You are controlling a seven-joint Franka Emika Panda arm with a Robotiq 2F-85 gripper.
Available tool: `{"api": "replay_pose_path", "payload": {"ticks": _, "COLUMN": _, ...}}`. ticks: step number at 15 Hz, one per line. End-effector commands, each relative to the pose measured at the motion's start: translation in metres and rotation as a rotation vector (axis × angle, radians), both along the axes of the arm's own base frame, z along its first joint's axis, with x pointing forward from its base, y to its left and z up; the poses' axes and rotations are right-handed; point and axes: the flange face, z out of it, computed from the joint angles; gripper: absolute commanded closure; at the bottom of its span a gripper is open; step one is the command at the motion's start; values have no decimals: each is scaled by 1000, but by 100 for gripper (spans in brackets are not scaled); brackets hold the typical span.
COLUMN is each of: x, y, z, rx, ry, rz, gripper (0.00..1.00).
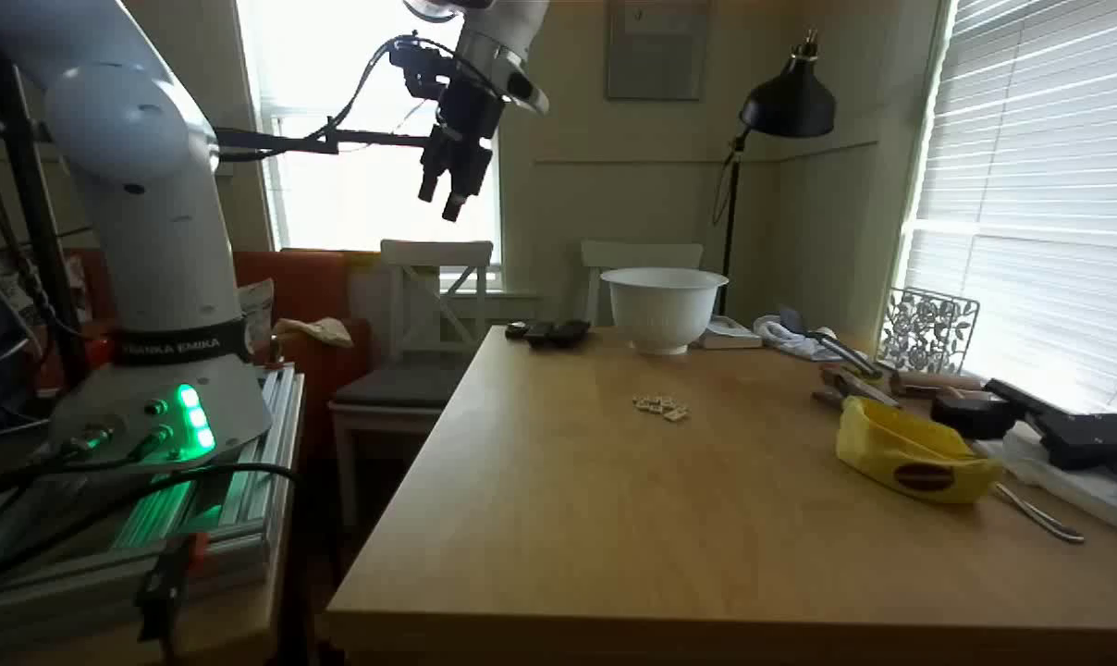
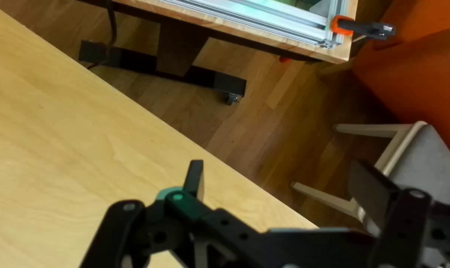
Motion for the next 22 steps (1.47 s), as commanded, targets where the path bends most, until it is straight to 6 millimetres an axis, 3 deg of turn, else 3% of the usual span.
{"api": "replay_pose_path", "payload": {"ticks": 1, "x": 0, "y": 0, "z": 1, "rx": 0, "ry": 1, "rz": 0, "gripper": 0}}
{"api": "replay_pose_path", "payload": {"ticks": 10, "x": 0, "y": 0, "z": 1, "rx": 0, "ry": 1, "rz": 0, "gripper": 0}}
{"api": "replay_pose_path", "payload": {"ticks": 17, "x": -4, "y": -79, "z": -9, "rx": -17, "ry": -65, "rz": -288, "gripper": 0}}
{"api": "replay_pose_path", "payload": {"ticks": 22, "x": 15, "y": -111, "z": -18, "rx": -63, "ry": -175, "rz": -375, "gripper": 0}}
